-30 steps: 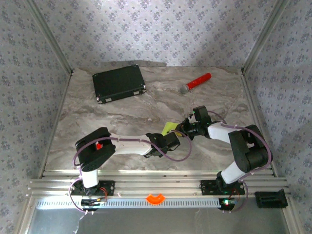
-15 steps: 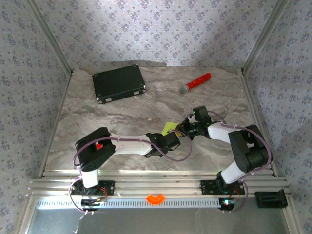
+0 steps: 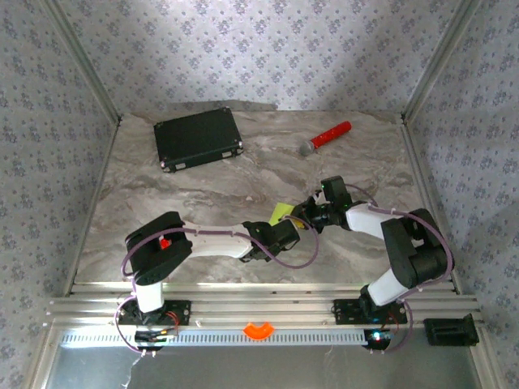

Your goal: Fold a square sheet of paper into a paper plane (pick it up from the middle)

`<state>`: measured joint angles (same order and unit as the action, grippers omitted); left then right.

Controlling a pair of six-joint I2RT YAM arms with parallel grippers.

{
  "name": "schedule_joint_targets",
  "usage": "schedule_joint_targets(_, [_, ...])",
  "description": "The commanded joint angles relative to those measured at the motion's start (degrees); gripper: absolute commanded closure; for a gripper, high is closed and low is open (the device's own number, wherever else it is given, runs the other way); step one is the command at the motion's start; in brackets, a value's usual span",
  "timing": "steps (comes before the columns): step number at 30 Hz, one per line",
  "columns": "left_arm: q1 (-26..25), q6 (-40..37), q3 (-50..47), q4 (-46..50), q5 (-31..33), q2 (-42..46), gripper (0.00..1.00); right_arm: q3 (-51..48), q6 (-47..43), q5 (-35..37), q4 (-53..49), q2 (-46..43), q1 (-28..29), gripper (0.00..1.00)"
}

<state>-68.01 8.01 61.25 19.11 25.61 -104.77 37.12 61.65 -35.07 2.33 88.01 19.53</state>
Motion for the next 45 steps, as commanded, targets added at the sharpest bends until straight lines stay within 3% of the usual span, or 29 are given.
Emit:
schedule_joint_targets(1, [0.2,1.2,-1.2,-0.1,-2.9,1.6,0.97,2.2,-4.1,3.3,-8.0,-4.7,-1.8,0.67])
schedule_joint_targets(6, [2.6,3.1,-2.1,-1.2,-11.6,2.6,0.98,1.8,-9.7,8.4,-18.2,-12.1,-6.1,0.59])
schedule_joint_targets(12, [5.9,5.2,-3.0,-2.2,-20.2,2.9,0.99,-2.4,-9.7,9.9,-18.9,-18.7,-10.0,0.58])
schedule_joint_targets(19, [8.4,7.7,-4.0,-3.0,-26.9,2.7,0.98,-5.7,-8.9,11.2,-15.7,-21.1,-9.8,0.60])
schedule_joint_targets(25, [10.3,9.0,-3.6,-3.4,-31.9,2.0,0.97,-6.6,-12.5,12.9,-11.9,-21.6,-5.0,0.70])
schedule_joint_targets(28, [11.6,10.0,-3.9,-4.6,-34.9,1.9,0.96,-7.5,-13.8,12.7,-9.2,-21.4,-1.9,0.78])
schedule_joint_targets(33, [13.4,11.2,-5.0,-7.5,-41.6,1.6,0.95,-11.5,-8.9,6.2,4.0,-18.7,1.6,0.88])
schedule_joint_targets(45, [16.8,15.2,-7.6,-13.3,-50.1,0.7,0.93,-10.8,0.1,1.9,24.9,-4.5,7.4,0.95])
